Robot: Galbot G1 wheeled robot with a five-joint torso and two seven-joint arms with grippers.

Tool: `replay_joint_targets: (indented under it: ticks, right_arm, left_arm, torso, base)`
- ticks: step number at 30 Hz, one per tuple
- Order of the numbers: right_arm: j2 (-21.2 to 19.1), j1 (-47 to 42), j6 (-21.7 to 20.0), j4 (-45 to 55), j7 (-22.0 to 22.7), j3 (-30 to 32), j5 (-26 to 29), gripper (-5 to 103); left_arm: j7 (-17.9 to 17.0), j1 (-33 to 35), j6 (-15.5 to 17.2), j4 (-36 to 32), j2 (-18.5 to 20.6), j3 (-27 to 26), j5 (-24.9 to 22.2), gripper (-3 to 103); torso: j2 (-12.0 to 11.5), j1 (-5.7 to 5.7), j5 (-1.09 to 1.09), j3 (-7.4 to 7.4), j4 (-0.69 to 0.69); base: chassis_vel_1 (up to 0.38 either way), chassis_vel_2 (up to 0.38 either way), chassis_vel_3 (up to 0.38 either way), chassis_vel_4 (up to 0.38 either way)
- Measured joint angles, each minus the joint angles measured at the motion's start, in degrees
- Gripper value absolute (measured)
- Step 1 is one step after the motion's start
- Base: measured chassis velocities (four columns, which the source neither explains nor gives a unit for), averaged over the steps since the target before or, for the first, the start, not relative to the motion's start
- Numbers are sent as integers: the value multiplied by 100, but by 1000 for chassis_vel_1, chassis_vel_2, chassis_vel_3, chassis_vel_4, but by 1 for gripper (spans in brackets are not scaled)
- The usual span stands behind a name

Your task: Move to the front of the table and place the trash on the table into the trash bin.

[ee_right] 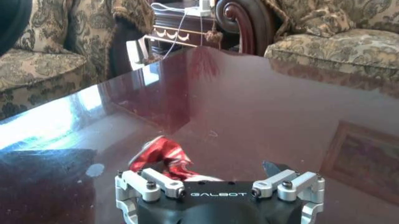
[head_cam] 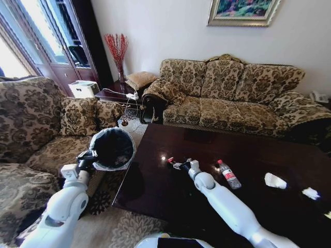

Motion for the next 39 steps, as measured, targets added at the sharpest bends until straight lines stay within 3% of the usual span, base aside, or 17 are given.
replay_joint_targets:
  ticks: [6,8,15,17,21,22,27,32,39]
  right_arm:
    - [204,84,62,-265,-125,26,-120,102]
    - [204,82,69,-268,-149,28,-127,98]
    - [190,8,86,-242,-205,36,-153,66]
    - [186,0,87,-230,-205,36,-153,66]
    - [153,-69,86,-141,-153,32,-153,45]
    - [153,-69,86,-141,-153,32,-153,45]
    - [85,-141,87,11,-32,30,-139,23]
    - [10,-193,73,174,60,33,-68,10]
    - [-155,-288,57,565,184,97,15,9]
  left_arm:
    - [1,-83,5,47,38,34,-16,0]
    - [5,-87,9,50,41,45,-16,0]
    - [16,-133,19,93,50,68,-16,0]
    - [17,-137,20,94,51,71,-16,0]
    - [21,-145,20,94,52,84,-16,0]
    - [21,-145,20,94,52,84,-16,0]
    - [24,-154,20,60,64,89,-15,0]
    - [25,-146,22,11,61,90,-16,0]
    - [25,-121,23,-41,20,119,1,0]
  torso:
    - [0,0,-1,0,-1]
    - [0,0,-1,-1,0]
    - [0,0,1,-2,2]
    - [1,0,1,-2,2]
    - [1,0,-1,-1,1]
    - [1,0,-1,-1,1]
    - [1,0,-2,-1,-1]
    - [1,0,-1,0,-2]
    - [0,2,0,2,-2]
  base:
    - [0,0,0,0]
    - [0,0,0,0]
    - [0,0,0,0]
    - [0,0,0,0]
    - [0,0,0,0]
    - [0,0,0,0]
    - [0,0,0,0]
    - [0,0,0,0]
    - [0,0,0,0]
